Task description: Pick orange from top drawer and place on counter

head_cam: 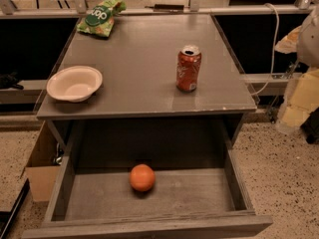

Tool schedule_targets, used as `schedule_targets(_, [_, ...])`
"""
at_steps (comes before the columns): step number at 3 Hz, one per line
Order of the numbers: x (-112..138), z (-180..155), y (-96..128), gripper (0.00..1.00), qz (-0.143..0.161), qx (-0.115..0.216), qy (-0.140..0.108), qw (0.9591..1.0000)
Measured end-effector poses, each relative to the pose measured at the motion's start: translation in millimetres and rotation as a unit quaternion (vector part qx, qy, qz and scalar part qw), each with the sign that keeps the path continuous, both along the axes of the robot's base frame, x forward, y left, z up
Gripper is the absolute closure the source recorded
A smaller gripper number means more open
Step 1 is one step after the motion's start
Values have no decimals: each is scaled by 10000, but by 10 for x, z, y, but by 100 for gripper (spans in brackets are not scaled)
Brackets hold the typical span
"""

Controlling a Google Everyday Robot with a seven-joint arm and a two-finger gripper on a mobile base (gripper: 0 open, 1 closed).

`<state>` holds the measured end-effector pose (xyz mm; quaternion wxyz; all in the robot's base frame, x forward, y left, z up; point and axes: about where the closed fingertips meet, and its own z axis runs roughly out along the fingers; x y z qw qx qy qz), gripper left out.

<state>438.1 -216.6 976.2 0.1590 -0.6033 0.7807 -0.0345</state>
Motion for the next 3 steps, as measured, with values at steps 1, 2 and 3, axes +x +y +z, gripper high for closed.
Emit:
schedule_targets(1, [-17, 6, 5, 0, 26, -33, -19, 10000])
schedule_targets(2, [-64, 15, 17, 0, 96, -123, -54, 9999])
schedule_targets(3, [-298, 10, 14, 0, 315, -381, -60, 9988])
